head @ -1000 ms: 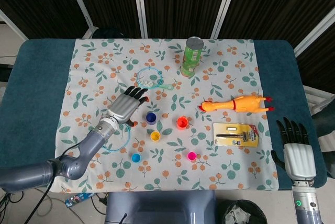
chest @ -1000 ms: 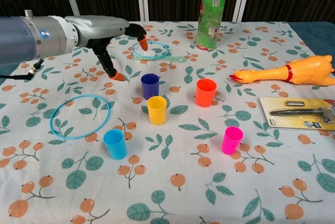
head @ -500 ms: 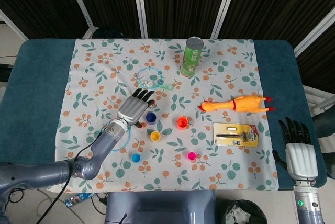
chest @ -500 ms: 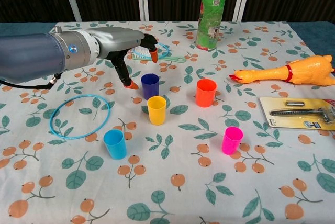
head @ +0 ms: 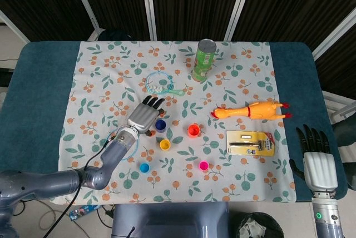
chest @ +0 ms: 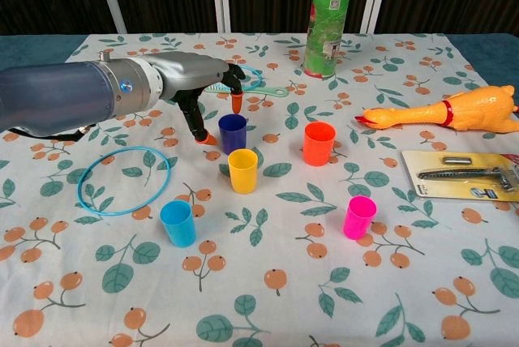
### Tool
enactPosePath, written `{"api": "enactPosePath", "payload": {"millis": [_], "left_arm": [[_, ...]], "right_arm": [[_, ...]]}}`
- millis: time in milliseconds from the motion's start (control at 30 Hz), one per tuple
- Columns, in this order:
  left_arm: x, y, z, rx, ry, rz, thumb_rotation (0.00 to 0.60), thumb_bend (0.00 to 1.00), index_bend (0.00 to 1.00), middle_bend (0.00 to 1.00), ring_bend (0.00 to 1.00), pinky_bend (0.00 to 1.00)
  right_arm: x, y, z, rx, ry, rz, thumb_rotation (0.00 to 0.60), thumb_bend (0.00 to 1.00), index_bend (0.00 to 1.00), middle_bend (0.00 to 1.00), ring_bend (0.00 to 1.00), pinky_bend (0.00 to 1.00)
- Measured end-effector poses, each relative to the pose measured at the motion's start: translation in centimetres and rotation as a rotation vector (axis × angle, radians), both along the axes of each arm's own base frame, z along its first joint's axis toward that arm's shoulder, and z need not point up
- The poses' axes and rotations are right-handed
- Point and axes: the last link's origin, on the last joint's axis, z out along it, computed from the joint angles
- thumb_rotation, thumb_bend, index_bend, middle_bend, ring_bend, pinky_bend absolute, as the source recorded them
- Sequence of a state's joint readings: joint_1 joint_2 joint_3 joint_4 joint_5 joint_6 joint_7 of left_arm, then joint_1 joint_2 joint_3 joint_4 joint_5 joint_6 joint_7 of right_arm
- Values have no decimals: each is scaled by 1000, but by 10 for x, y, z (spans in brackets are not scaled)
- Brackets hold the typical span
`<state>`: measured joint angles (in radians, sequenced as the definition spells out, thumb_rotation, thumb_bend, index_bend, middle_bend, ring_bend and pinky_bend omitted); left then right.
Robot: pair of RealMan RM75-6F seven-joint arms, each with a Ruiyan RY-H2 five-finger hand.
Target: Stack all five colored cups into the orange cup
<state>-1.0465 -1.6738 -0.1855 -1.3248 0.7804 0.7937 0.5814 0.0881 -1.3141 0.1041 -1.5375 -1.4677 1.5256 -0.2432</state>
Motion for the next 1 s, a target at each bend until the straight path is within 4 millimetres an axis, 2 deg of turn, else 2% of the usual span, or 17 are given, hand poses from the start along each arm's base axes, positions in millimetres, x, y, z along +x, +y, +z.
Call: {"api": "enactPosePath", "payload": {"millis": [467, 833, 1000], "left_arm": [[-1, 1, -5, 9, 21, -15, 600, 194, 433, 33, 0, 0], [4, -1, -7, 14, 28, -36, 600, 194, 367, 33, 0, 0], [6, -2, -8, 12, 39, -39, 600, 197, 421, 35, 0, 0]], "right_arm": [[0, 0, -2, 6, 2, -3, 600, 376, 0, 0, 0, 61], [1, -1, -4, 9, 2, -3, 600, 375, 0, 0, 0, 61], [0, 0, -3, 9, 1, -5, 600, 376, 0, 0, 0, 61]]}}
